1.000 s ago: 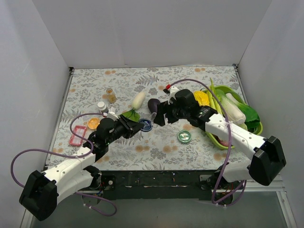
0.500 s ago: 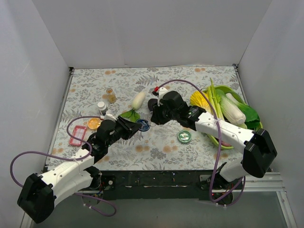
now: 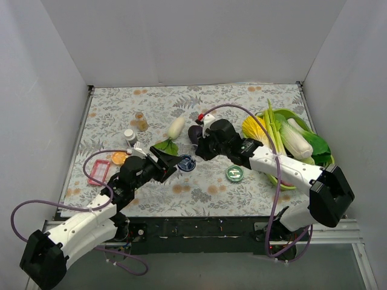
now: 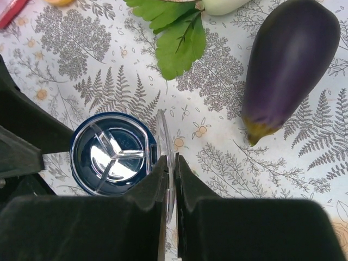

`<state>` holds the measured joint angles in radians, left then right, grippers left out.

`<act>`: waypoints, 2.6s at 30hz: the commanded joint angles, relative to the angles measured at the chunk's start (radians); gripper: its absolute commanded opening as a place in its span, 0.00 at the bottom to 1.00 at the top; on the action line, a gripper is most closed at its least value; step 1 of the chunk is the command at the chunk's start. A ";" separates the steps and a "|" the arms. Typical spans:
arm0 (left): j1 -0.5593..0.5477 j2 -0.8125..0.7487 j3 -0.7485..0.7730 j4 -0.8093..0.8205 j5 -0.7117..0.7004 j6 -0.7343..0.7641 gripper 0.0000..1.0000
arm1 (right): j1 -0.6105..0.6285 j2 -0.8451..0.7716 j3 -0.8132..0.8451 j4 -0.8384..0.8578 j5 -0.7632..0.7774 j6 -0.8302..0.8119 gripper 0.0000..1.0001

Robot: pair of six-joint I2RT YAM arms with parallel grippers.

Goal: Sort the pills into containers

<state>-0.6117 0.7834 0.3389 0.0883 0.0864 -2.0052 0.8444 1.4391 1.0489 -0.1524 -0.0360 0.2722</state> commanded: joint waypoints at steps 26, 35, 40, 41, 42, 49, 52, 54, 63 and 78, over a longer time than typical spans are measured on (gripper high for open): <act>0.007 -0.110 0.339 -0.703 -0.258 0.572 0.98 | -0.004 -0.106 -0.334 0.232 -0.053 -0.519 0.19; 0.007 -0.093 0.336 -0.679 -0.287 0.586 0.98 | -0.004 -0.085 -0.328 0.225 -0.062 -0.516 0.20; 0.012 -0.079 0.356 -0.682 -0.320 0.626 0.98 | -0.005 -0.117 -0.285 0.192 -0.073 -0.522 0.35; 0.016 -0.075 0.361 -0.680 -0.323 0.635 0.98 | -0.005 -0.134 -0.274 0.170 -0.074 -0.530 0.41; 0.033 -0.069 0.371 -0.676 -0.321 0.655 0.98 | -0.005 -0.141 -0.254 0.160 -0.085 -0.539 0.45; 0.295 0.052 0.448 -0.616 -0.162 0.795 0.98 | -0.028 -0.194 -0.103 -0.099 -0.298 -0.804 0.75; 0.440 0.137 0.471 -0.570 -0.100 0.862 0.98 | -0.057 -0.165 -0.047 -0.261 -0.479 -0.936 0.87; 0.505 0.253 0.511 -0.546 -0.088 0.927 0.98 | -0.099 -0.132 -0.016 -0.318 -0.673 -0.964 0.86; 0.517 0.557 0.661 -0.516 -0.180 1.097 0.92 | -0.166 -0.262 -0.229 -0.139 -0.851 -0.989 0.86; 0.518 0.769 0.874 -0.532 -0.194 1.215 0.81 | -0.222 -0.278 -0.274 -0.084 -0.913 -0.943 0.86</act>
<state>-0.0990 1.5173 1.1248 -0.4622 -0.1482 -0.8478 0.6357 1.1782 0.7883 -0.2813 -0.8986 -0.6842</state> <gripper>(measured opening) 0.813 0.863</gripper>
